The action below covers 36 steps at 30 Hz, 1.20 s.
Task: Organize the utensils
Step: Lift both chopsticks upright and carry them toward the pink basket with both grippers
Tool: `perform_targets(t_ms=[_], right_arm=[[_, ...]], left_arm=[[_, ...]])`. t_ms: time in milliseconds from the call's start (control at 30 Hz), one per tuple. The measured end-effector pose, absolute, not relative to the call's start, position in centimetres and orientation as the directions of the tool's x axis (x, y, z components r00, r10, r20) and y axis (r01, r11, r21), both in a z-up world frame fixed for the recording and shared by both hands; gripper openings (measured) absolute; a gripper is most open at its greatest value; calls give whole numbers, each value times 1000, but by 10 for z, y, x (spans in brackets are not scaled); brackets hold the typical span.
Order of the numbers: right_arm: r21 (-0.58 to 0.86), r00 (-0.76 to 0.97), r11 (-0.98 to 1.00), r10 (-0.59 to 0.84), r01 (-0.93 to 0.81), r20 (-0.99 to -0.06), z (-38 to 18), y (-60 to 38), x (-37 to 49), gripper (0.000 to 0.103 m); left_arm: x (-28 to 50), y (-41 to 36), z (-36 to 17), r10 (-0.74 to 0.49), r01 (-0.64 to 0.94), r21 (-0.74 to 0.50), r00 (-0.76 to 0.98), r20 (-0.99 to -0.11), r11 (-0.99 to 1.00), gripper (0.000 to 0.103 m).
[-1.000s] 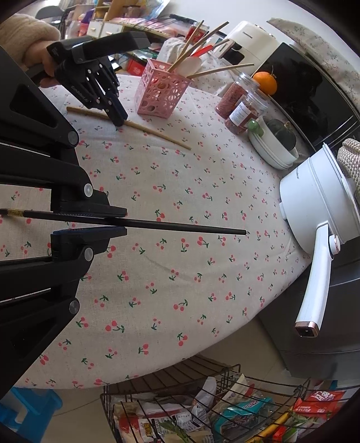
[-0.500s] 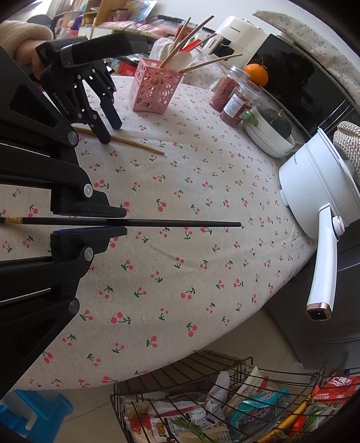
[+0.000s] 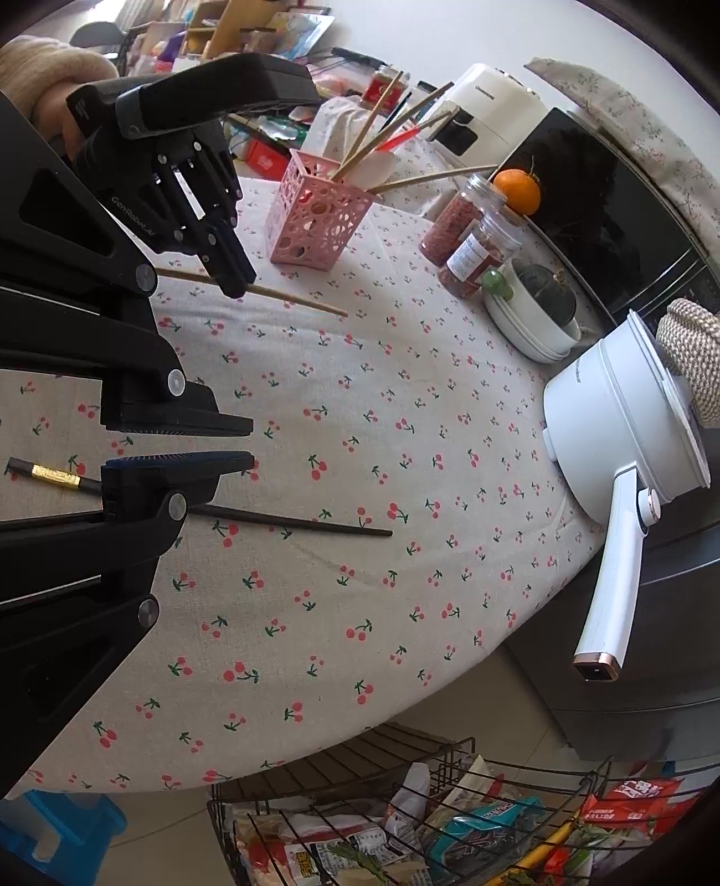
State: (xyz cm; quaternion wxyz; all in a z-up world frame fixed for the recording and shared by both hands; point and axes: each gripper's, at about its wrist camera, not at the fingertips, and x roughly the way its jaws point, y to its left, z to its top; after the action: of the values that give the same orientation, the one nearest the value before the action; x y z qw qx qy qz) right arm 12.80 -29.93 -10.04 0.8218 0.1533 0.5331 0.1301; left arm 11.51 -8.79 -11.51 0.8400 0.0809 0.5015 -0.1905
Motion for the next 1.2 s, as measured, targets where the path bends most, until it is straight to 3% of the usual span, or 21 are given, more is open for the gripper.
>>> perform_targets(t_ms=[467, 633, 667, 733, 800, 1000, 1200], right_arm=[[388, 521, 898, 436, -206, -734, -34, -258, 94, 5], [274, 495, 949, 314, -155, -810, -52, -259, 116, 8], [258, 477, 958, 286, -125, -831, -62, -261, 123, 11], [240, 432, 967, 254, -88, -865, -82, -264, 136, 36], [218, 391, 975, 220, -50, -894, -102, -269, 149, 49], [84, 303, 996, 74, 22, -950, -147, -271, 179, 45], [18, 255, 1000, 14, 14, -967, -169, -272, 185, 13]], left_arm=[[68, -38, -40, -360, 403, -133, 563, -744, 905, 7], [62, -19, -30, -373, 384, -158, 586, -720, 910, 7], [62, -17, -30, -374, 382, -162, 585, -720, 910, 7], [60, -13, -31, -375, 378, -169, 582, -722, 910, 7], [60, -9, -32, -376, 372, -175, 579, -723, 911, 7], [61, -2, -34, -380, 368, -186, 574, -725, 911, 7], [62, 2, -35, -387, 374, -191, 566, -728, 907, 7]])
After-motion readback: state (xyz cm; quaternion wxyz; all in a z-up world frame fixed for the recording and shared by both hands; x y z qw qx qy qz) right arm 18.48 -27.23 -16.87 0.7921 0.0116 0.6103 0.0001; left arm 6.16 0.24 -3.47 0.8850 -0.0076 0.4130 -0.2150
